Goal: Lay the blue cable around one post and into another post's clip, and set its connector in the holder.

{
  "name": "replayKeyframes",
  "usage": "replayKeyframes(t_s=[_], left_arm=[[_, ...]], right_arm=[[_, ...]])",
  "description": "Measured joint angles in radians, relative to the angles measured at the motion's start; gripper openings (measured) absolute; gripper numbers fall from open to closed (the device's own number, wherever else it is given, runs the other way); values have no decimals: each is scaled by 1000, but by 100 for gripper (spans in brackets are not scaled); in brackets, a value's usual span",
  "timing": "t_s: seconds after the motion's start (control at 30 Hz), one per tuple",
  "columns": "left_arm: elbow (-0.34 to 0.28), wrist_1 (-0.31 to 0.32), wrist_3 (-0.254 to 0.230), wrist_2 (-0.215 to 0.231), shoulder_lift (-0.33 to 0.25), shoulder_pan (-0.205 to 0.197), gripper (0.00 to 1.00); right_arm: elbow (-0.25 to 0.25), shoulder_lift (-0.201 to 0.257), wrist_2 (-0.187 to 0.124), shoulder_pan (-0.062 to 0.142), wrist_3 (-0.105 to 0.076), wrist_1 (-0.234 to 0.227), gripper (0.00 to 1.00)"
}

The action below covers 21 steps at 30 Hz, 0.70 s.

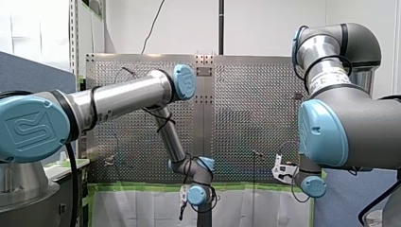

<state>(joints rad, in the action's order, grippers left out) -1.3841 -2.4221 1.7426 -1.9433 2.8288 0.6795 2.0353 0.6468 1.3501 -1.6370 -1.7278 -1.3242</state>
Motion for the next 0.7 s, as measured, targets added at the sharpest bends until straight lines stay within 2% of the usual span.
replayKeyframes(t_s=[0.3,0.5,0.7], left_arm=[[69,-9,0,-27,-48,2,100],[80,-15,0,-48,-90,5,100],[80,-17,1,-55,-99,1,100]], right_arm=[[0,0,0,-4,0,1,0],[-1,0,1,-6,-1,1,0],[-1,0,1,-6,-1,2,0]])
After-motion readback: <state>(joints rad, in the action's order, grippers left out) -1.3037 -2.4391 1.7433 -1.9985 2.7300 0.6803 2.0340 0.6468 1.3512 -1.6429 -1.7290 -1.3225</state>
